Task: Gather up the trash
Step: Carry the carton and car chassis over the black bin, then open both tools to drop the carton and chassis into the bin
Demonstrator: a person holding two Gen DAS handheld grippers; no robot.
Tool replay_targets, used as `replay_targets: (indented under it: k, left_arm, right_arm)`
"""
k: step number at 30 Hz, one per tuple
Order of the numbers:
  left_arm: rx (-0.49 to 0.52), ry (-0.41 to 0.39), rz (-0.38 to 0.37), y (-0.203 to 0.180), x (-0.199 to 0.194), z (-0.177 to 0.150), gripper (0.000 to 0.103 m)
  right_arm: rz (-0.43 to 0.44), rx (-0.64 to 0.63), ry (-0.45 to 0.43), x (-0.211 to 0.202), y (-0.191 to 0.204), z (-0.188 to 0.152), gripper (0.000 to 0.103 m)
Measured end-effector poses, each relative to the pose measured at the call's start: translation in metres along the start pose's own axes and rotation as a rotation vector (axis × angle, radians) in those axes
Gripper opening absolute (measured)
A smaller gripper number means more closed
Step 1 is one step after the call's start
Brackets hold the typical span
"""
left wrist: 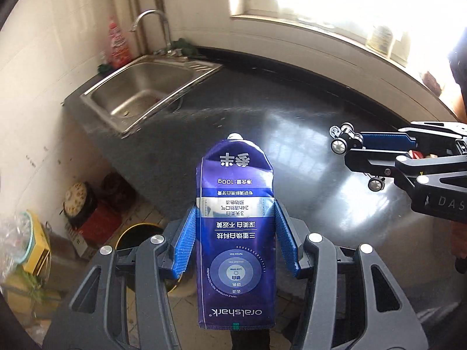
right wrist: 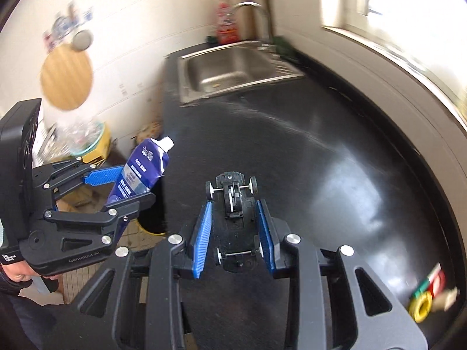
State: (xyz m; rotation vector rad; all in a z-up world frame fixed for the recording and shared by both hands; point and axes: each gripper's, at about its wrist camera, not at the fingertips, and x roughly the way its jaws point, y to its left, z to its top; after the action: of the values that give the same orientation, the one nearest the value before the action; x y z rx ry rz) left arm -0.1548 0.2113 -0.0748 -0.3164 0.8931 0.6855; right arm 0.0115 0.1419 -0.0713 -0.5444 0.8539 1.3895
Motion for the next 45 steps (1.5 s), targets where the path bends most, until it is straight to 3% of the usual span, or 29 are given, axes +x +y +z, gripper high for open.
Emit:
replay_targets:
  k: [8,16,34,43,45]
  left_arm:
    - [-0.196,0.034,0.128,0.093,-0.012,-0.038,0.050]
    - [-0.287,0.050,0.173,0.136,-0.010,-0.055,0.050]
    - [-0.468,0.179,0.199,0.225,0.069,-0.112,0.050]
    - [-0.499,0.198,0.194,0.250,0.092,-0.115,0.050]
    - [-0.503,0.199,0.200,0.253,0.094,-0.115,0.055]
  right_arm:
    - [0.141,-0.195,0.038,0.050,0.098,0.049,0.031]
    - [0.214,-0.294,0.078,0.082,0.159,0.070,0.031]
    - [0.256,-0.292,0.320,0.233,0.216,0.099,0.032]
    - [0.261,-0.308,0.347,0.262,0.232,0.115,0.032]
    - [0.278,-0.302,0.352,0.265,0.232,0.120,0.044]
